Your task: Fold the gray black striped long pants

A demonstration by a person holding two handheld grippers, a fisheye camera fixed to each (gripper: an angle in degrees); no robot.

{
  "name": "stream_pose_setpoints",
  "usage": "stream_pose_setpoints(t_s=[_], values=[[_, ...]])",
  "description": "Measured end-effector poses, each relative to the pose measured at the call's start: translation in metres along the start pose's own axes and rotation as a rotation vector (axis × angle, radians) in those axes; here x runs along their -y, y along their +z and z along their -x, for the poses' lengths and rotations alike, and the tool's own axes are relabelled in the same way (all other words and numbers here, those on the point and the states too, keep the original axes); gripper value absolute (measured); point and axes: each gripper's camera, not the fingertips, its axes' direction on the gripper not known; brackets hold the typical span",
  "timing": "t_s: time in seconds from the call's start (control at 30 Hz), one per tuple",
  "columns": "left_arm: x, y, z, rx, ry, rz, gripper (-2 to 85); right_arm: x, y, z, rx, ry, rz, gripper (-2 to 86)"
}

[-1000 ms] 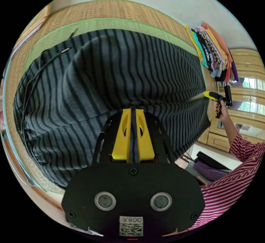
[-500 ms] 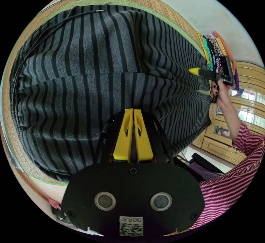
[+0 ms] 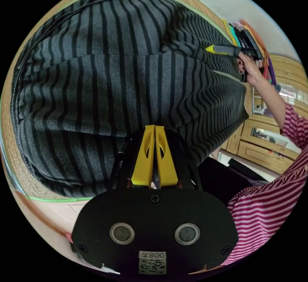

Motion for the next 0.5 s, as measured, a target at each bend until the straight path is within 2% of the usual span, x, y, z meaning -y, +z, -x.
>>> stream_pose_setpoints(t_s=[0.17, 0.3, 0.5], values=[[-0.012, -0.021, 0.01, -0.107, -0.071, -0.041, 0.0, 0.022, 0.0, -0.011, 0.018, 0.044, -0.008, 0.0], [-0.022, -0.046, 0.015, -0.033, -0.086, -0.107, 0.0, 0.026, -0.008, -0.003, -0.038, 0.035, -0.044, 0.0], [-0.076, -0.062, 0.044, -0.026, -0.295, -0.148, 0.0, 0.021, -0.009, 0.022, 0.067, -0.021, -0.069, 0.0]])
